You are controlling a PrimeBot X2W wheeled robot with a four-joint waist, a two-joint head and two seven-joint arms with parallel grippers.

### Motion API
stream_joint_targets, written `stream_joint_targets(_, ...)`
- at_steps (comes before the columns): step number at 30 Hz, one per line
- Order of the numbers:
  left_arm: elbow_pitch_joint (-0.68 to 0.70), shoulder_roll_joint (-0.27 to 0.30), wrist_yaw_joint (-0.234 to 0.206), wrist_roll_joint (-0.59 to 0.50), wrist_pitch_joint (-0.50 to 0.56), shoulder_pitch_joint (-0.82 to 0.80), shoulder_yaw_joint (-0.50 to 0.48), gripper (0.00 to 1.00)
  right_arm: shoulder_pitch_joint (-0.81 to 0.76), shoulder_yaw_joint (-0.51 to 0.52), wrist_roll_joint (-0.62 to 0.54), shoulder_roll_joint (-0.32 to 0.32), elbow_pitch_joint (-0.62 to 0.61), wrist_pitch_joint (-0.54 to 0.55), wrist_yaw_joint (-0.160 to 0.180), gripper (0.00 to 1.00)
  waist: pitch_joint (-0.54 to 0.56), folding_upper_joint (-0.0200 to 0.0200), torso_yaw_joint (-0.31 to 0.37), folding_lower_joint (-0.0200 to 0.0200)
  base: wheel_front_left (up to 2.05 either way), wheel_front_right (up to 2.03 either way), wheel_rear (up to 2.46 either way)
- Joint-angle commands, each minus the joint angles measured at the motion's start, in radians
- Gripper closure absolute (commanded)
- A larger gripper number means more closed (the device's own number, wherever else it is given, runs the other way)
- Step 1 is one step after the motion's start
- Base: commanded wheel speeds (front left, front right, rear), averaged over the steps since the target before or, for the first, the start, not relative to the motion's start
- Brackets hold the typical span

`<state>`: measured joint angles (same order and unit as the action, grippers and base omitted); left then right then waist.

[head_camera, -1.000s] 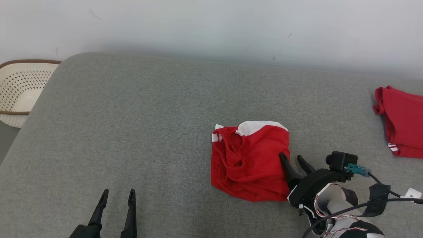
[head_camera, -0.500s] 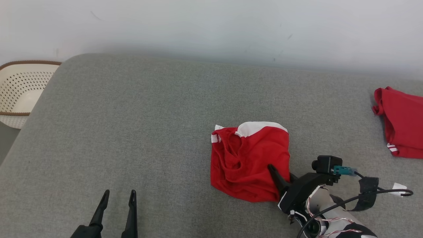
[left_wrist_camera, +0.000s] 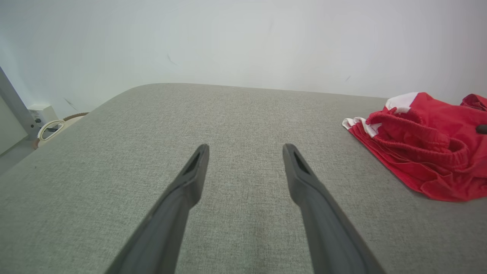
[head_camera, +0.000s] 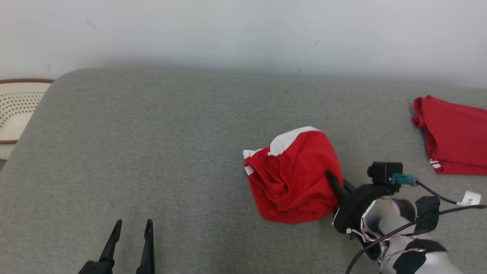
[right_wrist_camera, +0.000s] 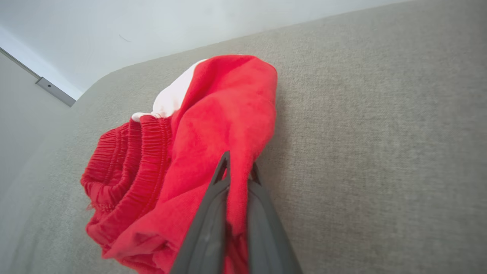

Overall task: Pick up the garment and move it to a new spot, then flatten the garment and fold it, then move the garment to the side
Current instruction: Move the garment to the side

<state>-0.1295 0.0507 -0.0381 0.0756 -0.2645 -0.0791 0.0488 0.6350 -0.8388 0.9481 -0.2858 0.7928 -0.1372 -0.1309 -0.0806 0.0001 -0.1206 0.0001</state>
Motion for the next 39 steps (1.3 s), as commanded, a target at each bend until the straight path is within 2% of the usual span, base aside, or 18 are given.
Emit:
stream_joint_targets(1, 0.004, 0.0, -0.004, -0.002, -0.001, 0.017, -0.002, 0.0, 0.017, -0.01, -0.017, -0.015, 0.001, -0.011, 0.0, 1.0, -0.004, -0.0001, 0.019, -0.0001, 0.0, 0.0, 0.0)
stream_joint_targets(14, 0.073, 0.001, 0.019, -0.012, -0.001, -0.031, -0.029, 0.0, 0.227, -0.083, -0.139, -0.154, 0.0, -0.024, 0.0, 1.0, -0.108, -0.0001, 0.143, -0.0001, 0.0, 0.0, 0.0)
stream_joint_targets(24, 0.127, 0.029, 0.037, -0.024, -0.001, -0.074, -0.072, 0.0, 0.384, -0.119, -0.197, -0.24, 0.011, -0.024, 0.0, 1.0, -0.208, -0.0001, 0.23, -0.0001, 0.0, 0.0, 0.0)
stream_joint_targets(39, 0.217, 0.074, 0.052, -0.048, -0.001, -0.102, -0.1, 0.0, 0.533, -0.151, -0.179, -0.359, 0.041, 0.012, 0.001, 1.0, -0.302, -0.0001, 0.264, -0.0001, 0.0, 0.0, 0.0)
